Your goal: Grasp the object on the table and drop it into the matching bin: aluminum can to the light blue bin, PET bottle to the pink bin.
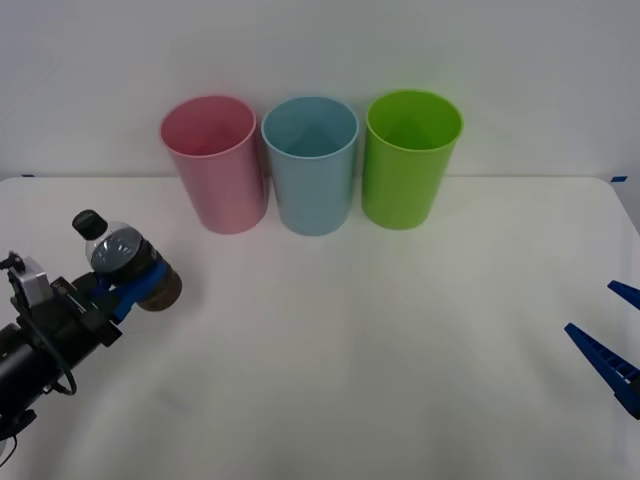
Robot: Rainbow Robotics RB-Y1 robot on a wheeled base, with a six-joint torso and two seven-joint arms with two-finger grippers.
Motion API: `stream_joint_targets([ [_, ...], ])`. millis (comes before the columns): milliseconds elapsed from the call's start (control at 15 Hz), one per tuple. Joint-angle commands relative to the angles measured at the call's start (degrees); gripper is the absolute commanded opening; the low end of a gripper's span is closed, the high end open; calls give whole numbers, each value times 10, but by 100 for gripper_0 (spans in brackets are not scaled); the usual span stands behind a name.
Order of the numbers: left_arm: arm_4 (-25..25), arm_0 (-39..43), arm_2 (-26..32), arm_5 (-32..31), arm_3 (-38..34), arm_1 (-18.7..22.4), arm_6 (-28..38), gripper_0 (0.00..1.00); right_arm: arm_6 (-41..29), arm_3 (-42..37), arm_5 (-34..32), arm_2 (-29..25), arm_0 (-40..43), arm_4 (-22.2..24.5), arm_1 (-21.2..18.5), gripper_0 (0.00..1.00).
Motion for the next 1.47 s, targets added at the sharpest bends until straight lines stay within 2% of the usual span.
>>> stream_joint_targets([
  [67, -1, -10, 7, 13, -49, 3, 66, 0, 0, 0, 0, 0, 0, 0, 0, 100],
  [400, -4, -81, 10, 46, -76, 37, 159, 0, 0, 0, 0, 0, 0, 0, 0, 100],
  [533, -4, -111, 10, 71, -76, 47, 169, 0, 0, 0, 0, 0, 0, 0, 0, 100],
  [733, -6, -153, -20, 142, -75, 68, 176, 0, 0, 0, 0, 0, 0, 0, 0, 100],
  [933, -37, -191, -47, 196, -68, 68, 180, 0, 0, 0, 0, 0, 0, 0, 0, 100],
  [1467, -110, -352, -98, 224, 89, 66, 169, 0, 0, 0, 0, 0, 0, 0, 0, 100],
])
